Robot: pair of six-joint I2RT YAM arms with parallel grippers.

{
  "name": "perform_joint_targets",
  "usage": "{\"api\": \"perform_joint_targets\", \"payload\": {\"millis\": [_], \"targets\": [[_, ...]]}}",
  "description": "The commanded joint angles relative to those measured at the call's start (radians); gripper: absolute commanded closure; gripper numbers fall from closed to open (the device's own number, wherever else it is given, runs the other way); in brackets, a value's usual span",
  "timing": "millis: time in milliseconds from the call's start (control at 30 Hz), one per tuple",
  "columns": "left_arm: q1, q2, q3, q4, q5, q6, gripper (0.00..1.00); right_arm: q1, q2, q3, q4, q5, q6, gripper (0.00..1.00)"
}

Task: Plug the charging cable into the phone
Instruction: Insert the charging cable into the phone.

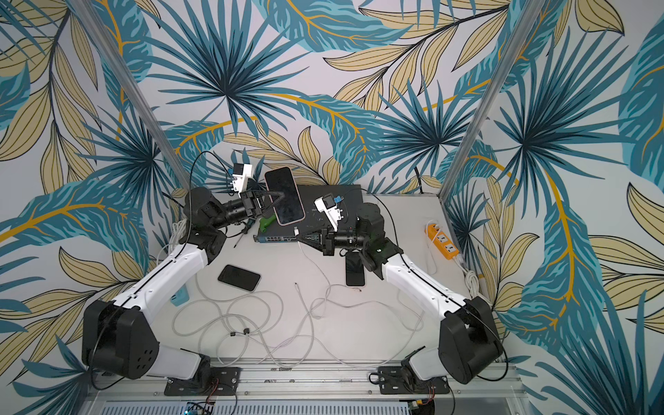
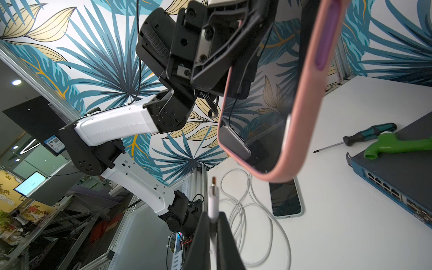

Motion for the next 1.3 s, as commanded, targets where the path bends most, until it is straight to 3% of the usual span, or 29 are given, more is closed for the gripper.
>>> {"api": "perform_joint_targets", "payload": {"millis": [0, 1267], "targets": [[-0.002, -0.013, -0.009, 0.123, 0.009, -0.034, 1.00, 0.004, 0.032, -0.007, 0.129, -0.040, 0.085, 1.00], [-0.022, -0.025, -0.054, 0.154, 0.118, -0.039, 1.00, -0.008, 0.052, -0.020, 0.218, -0.078, 0.143, 1.00]]}}
